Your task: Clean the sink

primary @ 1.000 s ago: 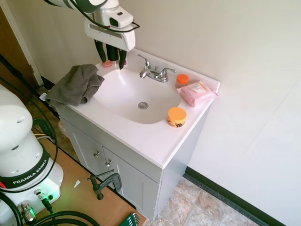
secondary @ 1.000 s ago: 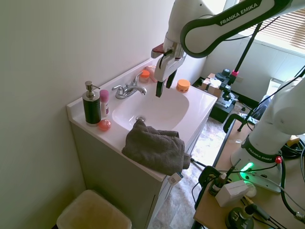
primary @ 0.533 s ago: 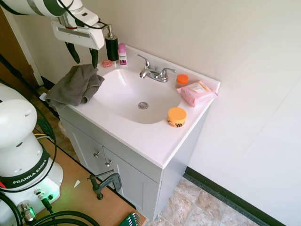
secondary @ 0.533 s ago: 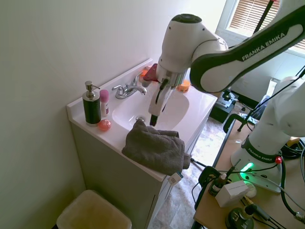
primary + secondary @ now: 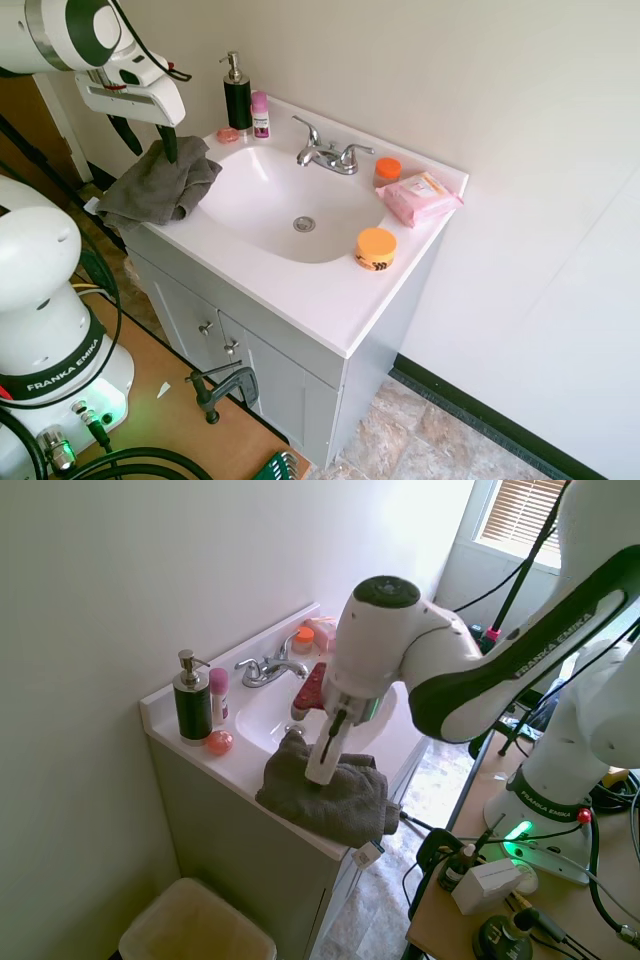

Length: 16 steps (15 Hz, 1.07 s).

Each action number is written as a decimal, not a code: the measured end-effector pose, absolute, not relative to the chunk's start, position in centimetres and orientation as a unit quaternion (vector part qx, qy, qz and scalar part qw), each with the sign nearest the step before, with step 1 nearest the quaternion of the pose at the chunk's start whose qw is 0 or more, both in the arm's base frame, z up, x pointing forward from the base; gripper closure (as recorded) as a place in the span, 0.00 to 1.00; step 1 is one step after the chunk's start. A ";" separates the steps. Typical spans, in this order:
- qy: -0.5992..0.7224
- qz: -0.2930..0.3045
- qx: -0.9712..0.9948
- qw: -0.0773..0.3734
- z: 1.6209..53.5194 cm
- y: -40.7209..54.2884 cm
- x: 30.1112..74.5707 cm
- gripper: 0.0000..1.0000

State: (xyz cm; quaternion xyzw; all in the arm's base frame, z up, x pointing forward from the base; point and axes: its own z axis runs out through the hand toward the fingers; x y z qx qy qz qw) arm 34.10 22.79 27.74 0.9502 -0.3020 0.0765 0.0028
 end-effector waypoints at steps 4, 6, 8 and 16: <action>-0.332 0.055 0.942 0.005 24.8 23.0 36.3 0.00; -0.338 0.053 0.939 0.010 24.3 23.0 36.8 0.00; -0.340 0.050 0.939 0.017 24.3 22.9 36.8 1.00; -0.346 0.037 0.937 0.013 24.3 21.6 37.6 1.00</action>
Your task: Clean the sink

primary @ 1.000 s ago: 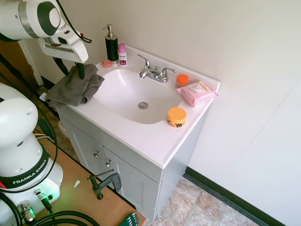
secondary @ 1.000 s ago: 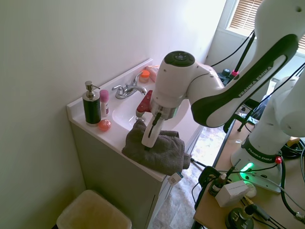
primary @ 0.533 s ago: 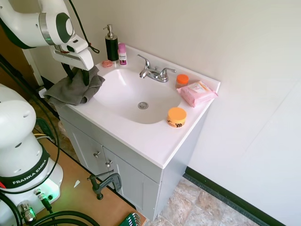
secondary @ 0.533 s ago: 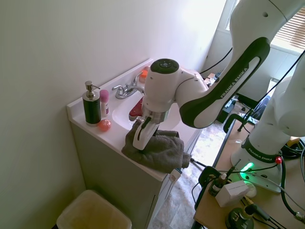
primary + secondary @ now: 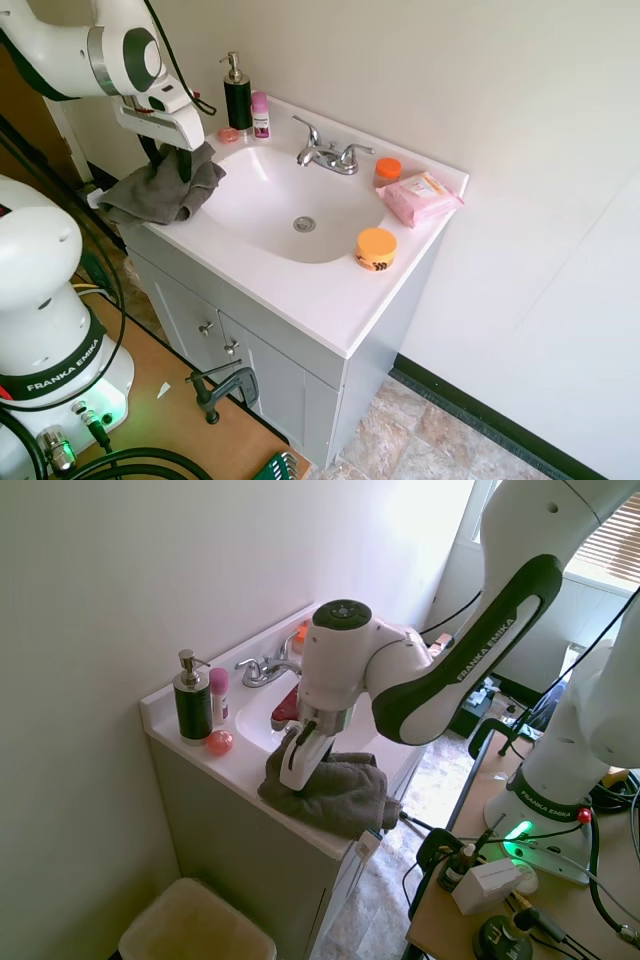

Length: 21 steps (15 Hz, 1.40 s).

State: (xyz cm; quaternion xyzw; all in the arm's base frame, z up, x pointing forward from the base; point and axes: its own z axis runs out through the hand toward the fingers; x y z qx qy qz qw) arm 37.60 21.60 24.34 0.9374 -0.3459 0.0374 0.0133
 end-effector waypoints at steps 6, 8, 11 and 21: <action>-0.374 0.026 0.927 -0.003 25.2 18.6 39.4 1.00; -0.395 0.023 0.919 -0.007 25.3 17.4 40.2 1.00; -0.447 0.001 0.894 -0.013 25.2 15.2 42.5 1.00; -0.526 -0.120 0.842 -0.006 19.9 8.9 48.5 1.00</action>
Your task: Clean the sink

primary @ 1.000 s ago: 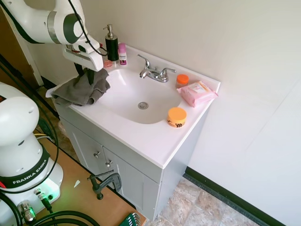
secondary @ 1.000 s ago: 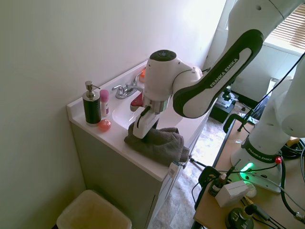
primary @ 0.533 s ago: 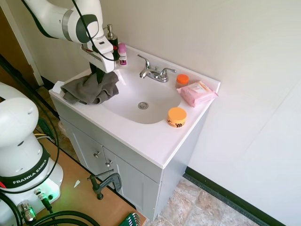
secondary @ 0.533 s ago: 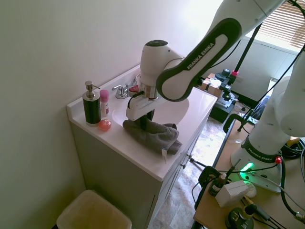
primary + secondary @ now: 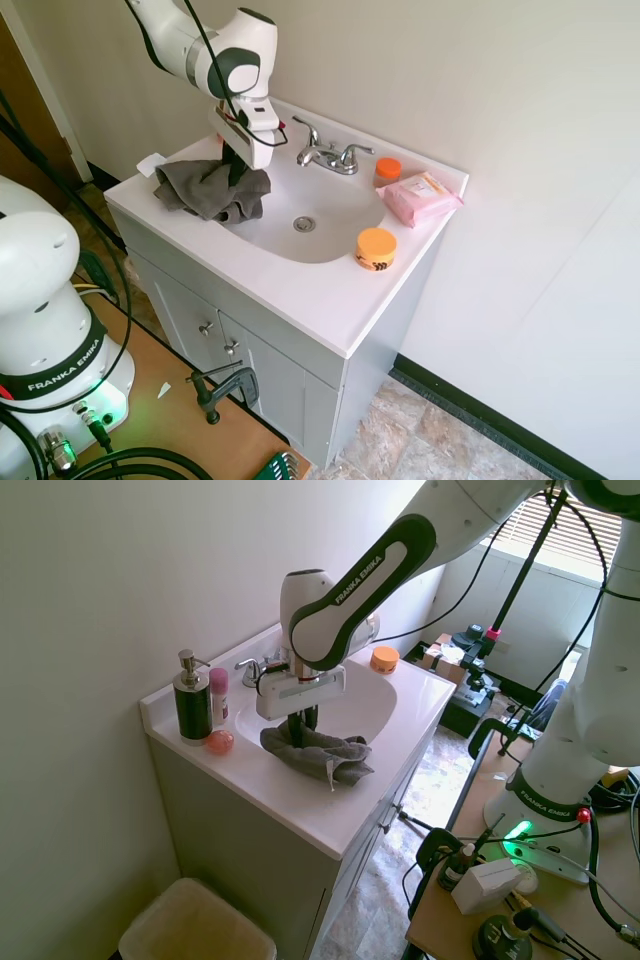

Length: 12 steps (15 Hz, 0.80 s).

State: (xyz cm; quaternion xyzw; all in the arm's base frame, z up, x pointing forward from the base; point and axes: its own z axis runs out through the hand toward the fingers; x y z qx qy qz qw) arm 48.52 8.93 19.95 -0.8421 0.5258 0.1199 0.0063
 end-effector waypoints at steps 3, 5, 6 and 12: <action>0.512 0.138 -0.847 -0.018 17.5 6.9 47.9 1.00; 0.486 0.132 -0.862 -0.047 16.2 5.2 47.7 1.00; 0.472 0.123 -0.871 -0.063 15.8 4.3 47.6 1.00; 0.418 0.035 -0.900 -0.119 15.0 -0.4 47.0 1.00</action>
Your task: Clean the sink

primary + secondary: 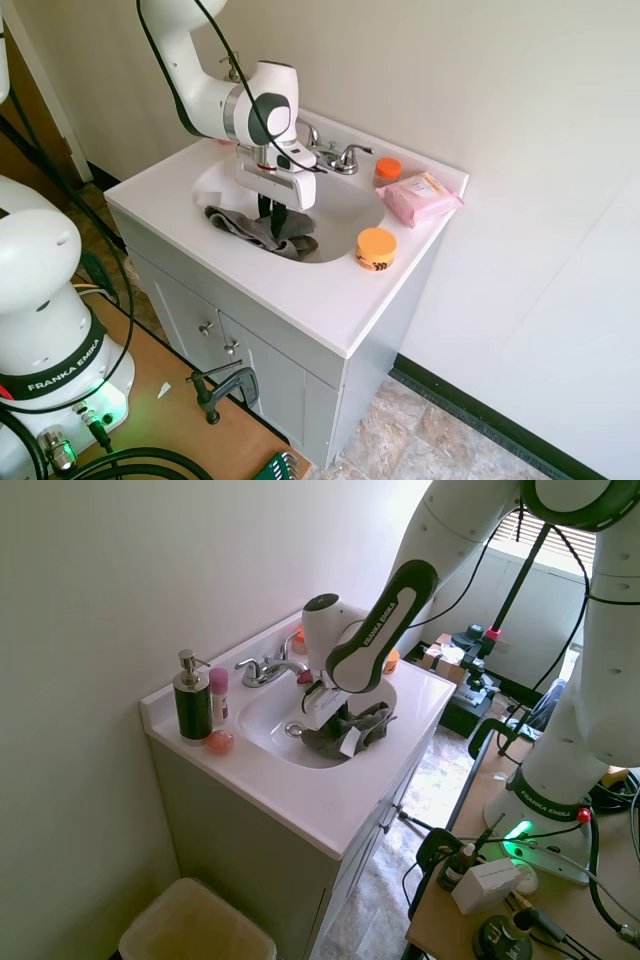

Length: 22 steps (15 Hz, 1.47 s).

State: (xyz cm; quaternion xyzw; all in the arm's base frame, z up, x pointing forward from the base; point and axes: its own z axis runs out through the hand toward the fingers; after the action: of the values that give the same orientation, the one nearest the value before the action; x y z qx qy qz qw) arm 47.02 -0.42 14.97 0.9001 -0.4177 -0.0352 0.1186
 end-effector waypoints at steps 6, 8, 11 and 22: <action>-0.413 0.029 0.903 0.118 15.3 -5.3 46.9 1.00; -0.412 0.054 0.904 0.098 15.1 -5.9 46.6 1.00; -0.400 0.086 0.909 0.083 14.3 -5.4 46.0 1.00; -0.405 0.219 0.887 0.034 11.6 -5.0 45.3 1.00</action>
State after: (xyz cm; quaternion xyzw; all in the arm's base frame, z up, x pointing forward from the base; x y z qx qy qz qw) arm 45.31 -5.00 11.61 0.8871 -0.4052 0.2187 0.0337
